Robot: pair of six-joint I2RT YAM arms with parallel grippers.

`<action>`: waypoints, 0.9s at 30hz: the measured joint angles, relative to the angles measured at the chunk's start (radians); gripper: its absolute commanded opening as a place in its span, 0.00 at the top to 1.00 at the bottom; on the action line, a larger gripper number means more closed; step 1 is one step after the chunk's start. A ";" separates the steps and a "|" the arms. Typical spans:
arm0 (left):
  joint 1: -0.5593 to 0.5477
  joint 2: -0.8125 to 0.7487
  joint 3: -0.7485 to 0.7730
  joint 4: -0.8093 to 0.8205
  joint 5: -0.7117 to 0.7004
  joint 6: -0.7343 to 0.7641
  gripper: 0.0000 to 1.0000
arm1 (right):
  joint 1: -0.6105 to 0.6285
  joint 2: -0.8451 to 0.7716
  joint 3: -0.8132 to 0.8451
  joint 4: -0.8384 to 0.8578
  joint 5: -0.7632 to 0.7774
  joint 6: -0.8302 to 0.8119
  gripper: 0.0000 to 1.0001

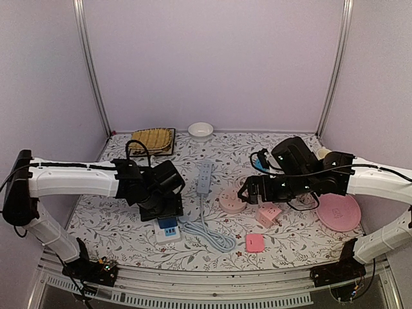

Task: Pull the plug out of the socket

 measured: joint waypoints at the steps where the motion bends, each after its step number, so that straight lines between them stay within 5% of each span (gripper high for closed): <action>1: -0.006 0.037 0.029 -0.015 -0.008 -0.009 0.14 | 0.000 -0.003 -0.006 0.004 -0.006 -0.010 0.01; 7: -0.011 0.189 0.134 -0.085 -0.053 -0.041 0.17 | 0.000 -0.009 -0.053 0.033 -0.047 -0.045 0.01; 18: -0.011 0.229 0.160 -0.113 -0.074 -0.077 0.55 | -0.016 -0.009 -0.050 0.046 -0.087 -0.135 0.01; 27: -0.045 0.282 0.243 -0.129 -0.069 -0.079 0.61 | -0.028 -0.003 -0.039 0.048 -0.112 -0.158 0.01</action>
